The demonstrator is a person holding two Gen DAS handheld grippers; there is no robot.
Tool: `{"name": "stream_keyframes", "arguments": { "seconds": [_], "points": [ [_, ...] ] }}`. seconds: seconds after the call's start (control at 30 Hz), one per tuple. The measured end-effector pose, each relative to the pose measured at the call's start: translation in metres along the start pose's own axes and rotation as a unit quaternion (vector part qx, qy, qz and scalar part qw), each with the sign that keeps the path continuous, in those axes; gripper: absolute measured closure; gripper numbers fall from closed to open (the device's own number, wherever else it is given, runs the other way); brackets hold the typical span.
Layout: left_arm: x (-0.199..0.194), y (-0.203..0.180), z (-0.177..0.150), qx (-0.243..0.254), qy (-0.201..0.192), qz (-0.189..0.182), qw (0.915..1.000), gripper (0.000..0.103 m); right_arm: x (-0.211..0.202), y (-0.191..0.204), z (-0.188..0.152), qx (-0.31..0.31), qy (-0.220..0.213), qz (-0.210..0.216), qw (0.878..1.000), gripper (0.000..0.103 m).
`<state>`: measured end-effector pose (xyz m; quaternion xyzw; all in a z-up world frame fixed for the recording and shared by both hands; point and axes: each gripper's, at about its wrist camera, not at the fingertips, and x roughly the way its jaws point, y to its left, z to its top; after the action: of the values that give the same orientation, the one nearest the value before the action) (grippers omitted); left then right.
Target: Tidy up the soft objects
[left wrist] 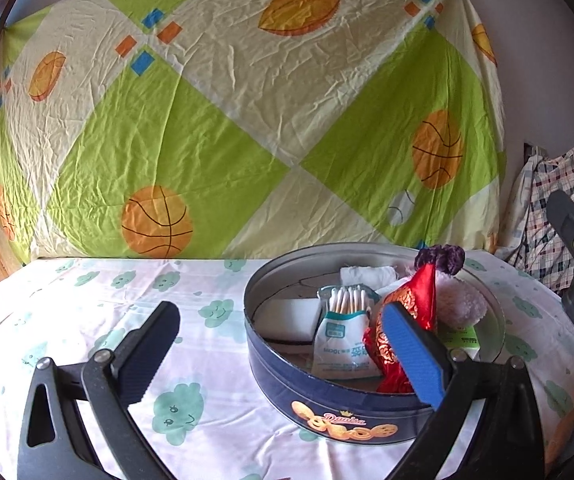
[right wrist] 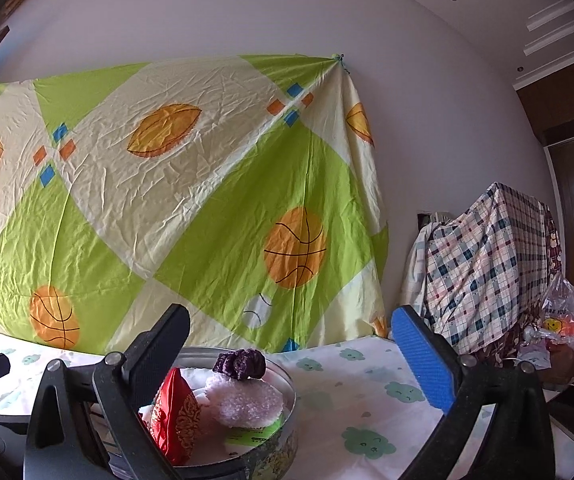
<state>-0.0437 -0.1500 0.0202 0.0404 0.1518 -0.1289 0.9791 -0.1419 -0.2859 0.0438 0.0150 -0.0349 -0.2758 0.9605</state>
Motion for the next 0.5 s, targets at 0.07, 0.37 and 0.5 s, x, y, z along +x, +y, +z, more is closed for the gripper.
{"name": "stream_keyframes", "arguments": {
  "seconds": [0.07,0.37,0.5],
  "points": [
    [0.0,-0.0008,-0.0001,0.0,0.0,0.001,1.0,0.0,0.0002,0.0,0.0,0.0,0.001,0.0,1.0,0.001],
    [0.0002,-0.0008,0.0004,0.0,0.001,0.003,1.0,0.0,0.0001,-0.0004,-0.0002,0.0,0.0,0.0,1.0,0.001],
    [0.0,-0.0007,0.0005,0.001,0.001,0.003,1.0,0.0,-0.0001,-0.0003,-0.0001,0.0,0.0,0.0,1.0,0.001]
  ]
}}
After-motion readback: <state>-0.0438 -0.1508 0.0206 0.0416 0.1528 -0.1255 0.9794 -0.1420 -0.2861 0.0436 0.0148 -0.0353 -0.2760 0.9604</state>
